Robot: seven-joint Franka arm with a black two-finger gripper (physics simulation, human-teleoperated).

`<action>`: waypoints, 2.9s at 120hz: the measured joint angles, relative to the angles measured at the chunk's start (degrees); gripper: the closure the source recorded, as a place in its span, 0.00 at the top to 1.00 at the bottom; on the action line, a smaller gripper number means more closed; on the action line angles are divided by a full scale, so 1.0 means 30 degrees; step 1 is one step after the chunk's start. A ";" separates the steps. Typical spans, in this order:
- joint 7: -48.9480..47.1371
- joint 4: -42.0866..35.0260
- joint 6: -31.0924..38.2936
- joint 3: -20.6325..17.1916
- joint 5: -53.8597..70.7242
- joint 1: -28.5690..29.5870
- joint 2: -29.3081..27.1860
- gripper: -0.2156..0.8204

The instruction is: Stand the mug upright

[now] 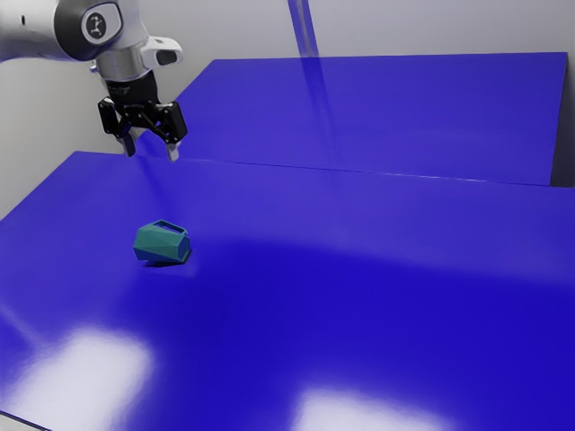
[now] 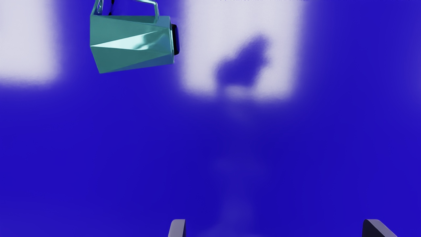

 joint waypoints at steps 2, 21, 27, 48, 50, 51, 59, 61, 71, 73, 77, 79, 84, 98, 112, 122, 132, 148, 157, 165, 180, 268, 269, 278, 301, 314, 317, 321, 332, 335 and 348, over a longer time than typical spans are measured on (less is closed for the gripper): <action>-0.0010 -0.0004 0.0017 0.0001 -0.0001 -0.0006 0.0000 0.77; -0.0117 -0.0612 0.0264 0.0003 -0.0021 -0.0050 -0.0519 0.77; -0.0132 -0.0959 0.0400 -0.0019 -0.0026 -0.0028 -0.0828 0.77; 0.0057 -0.1367 0.0658 -0.0105 -0.0084 0.1128 -0.1260 0.77; 0.0109 -0.1374 0.0674 -0.0099 -0.0126 0.1365 -0.1276 0.77; 0.0135 -0.1376 0.0681 -0.0101 -0.0144 0.1494 -0.1282 0.77; 0.0363 -0.1387 0.0731 -0.0109 -0.0287 0.2570 -0.1309 0.77; 0.0425 -0.1388 0.0741 -0.0107 -0.0342 0.2826 -0.1312 0.77; 0.0807 -0.1391 0.0785 -0.0101 -0.0747 0.4046 -0.1285 0.77; 0.0905 -0.1391 0.0794 -0.0100 -0.0862 0.4288 -0.1279 0.77; 0.1111 -0.1387 0.0812 -0.0106 -0.1112 0.4782 -0.1256 0.77; 0.1220 -0.1388 0.0822 -0.0103 -0.1266 0.5029 -0.1238 0.77; 0.1506 -0.1386 0.0909 -0.0072 -0.1612 0.5614 -0.1203 0.77; 0.2454 -0.1351 0.1239 0.0015 -0.2815 0.7145 -0.1027 0.77; 0.3603 -0.1356 0.1507 0.0046 -0.4424 0.8549 -0.0475 0.77; 0.4560 -0.1354 0.1624 0.0037 -0.5643 0.9533 0.0122 0.77; 0.5649 -0.1355 0.1701 0.0035 -0.6781 1.0458 0.0668 0.77; 0.7662 -0.1417 0.1796 0.0037 -0.8839 1.1605 0.1627 0.77; 0.8904 -0.1543 0.1883 0.0037 -1.0021 1.1831 0.2313 0.77; 1.0006 -0.1766 0.1949 0.0031 -1.0881 1.2048 0.2887 0.77; 1.2105 -0.2055 0.2114 0.0033 -1.2402 1.2680 0.3977 0.77; 1.9263 -0.1577 0.3031 0.0099 -1.6183 1.3022 0.8992 0.77; 1.9267 -0.1571 0.3037 0.0098 -1.6201 1.3024 0.9030 0.77; 1.9296 -0.1462 0.3079 0.0103 -1.6300 1.3026 0.9323 0.77; 1.9354 -0.0749 0.3140 0.0121 -1.6326 1.2994 1.0146 0.77; 1.9383 -0.0486 0.3161 0.0122 -1.6341 1.2953 1.0570 0.77; 1.9388 -0.0429 0.3166 0.0122 -1.6343 1.2944 1.0663 0.77; 1.9395 -0.0351 0.3170 0.0122 -1.6345 1.2927 1.0794 0.77; 1.9411 -0.0195 0.3183 0.0122 -1.6349 1.2850 1.1079 0.77; 1.9415 -0.0172 0.3185 0.0122 -1.6350 1.2817 1.1133 0.77; 1.9432 -0.0137 0.3193 0.0123 -1.6351 1.2657 1.1231 0.77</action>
